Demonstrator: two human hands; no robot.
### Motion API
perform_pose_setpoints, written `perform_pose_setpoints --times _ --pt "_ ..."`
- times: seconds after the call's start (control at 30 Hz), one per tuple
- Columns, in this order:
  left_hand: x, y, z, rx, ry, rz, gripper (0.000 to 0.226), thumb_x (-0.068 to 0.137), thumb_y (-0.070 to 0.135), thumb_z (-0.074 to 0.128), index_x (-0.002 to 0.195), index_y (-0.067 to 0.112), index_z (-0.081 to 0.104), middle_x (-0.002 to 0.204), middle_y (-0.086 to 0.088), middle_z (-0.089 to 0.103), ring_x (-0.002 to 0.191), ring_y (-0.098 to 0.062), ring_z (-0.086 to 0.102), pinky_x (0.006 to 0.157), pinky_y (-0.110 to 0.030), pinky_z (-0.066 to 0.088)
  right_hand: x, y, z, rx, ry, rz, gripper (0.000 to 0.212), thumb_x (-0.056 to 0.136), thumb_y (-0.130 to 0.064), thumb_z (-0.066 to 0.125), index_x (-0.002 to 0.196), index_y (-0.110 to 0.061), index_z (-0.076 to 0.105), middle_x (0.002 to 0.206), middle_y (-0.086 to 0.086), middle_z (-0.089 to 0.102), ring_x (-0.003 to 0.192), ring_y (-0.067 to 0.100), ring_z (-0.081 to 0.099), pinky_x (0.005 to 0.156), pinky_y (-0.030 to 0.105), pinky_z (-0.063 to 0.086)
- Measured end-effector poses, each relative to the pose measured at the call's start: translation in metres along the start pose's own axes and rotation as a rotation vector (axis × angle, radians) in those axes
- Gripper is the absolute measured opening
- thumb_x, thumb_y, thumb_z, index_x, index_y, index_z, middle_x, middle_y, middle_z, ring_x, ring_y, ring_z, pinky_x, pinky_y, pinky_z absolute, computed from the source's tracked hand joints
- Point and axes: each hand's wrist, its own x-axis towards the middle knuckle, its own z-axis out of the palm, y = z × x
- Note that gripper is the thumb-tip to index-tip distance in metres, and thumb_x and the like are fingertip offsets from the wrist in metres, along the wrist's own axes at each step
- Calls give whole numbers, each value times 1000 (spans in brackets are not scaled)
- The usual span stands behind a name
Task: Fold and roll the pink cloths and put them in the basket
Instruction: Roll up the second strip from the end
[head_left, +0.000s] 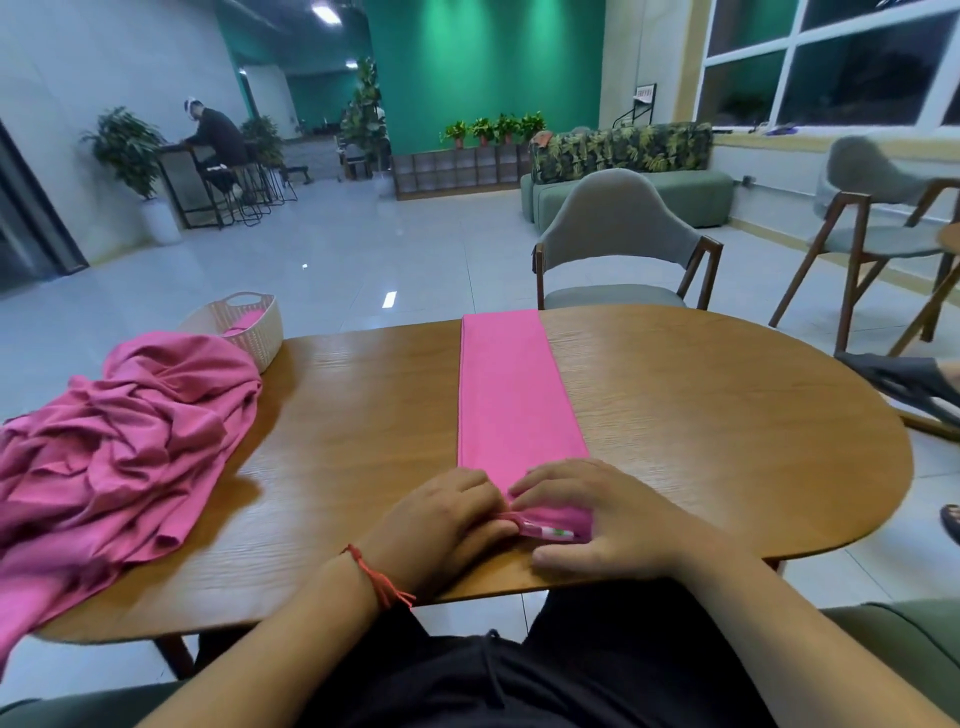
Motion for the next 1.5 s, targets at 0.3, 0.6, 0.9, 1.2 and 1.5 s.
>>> perform_pose_setpoints --times 0.3,0.6,0.9,1.2,1.5 --pt "-1 4 -5 -132 42 -67 26 101 50 61 98 24 61 91 14 56 85 -8 54 79 -29 48 -18 2 10 -11 284 2 20 93 -30 75 110 -37 79 108 -25 68 100 -3 64 83 26 55" --pt "-5 8 -1 64 41 35 13 90 27 66 103 23 66 94 8 60 88 -16 57 79 -39 50 -24 3 1 104 204 35 27 93 -22 82 113 -40 82 98 -21 73 93 6 70 78 28 55" --pt "-21 -2 -5 -121 72 -123 17 99 42 63 109 30 70 100 16 62 96 -6 59 85 -29 51 -32 2 -12 248 144 123 25 91 -18 85 103 -40 85 103 -13 71 95 17 70 79 29 53" --pt "-17 -1 -6 -357 109 -371 6 95 40 75 99 37 73 89 14 71 86 -11 68 76 -22 52 -33 2 -9 467 264 327 16 85 -26 90 98 -34 87 92 -11 81 91 13 76 89 43 60" --pt "-10 -4 -1 -367 141 -447 15 94 26 73 98 40 71 98 15 62 78 -11 58 73 -21 48 -23 9 -9 366 265 354 13 84 -30 91 83 -41 85 81 -11 67 70 4 59 70 25 49"
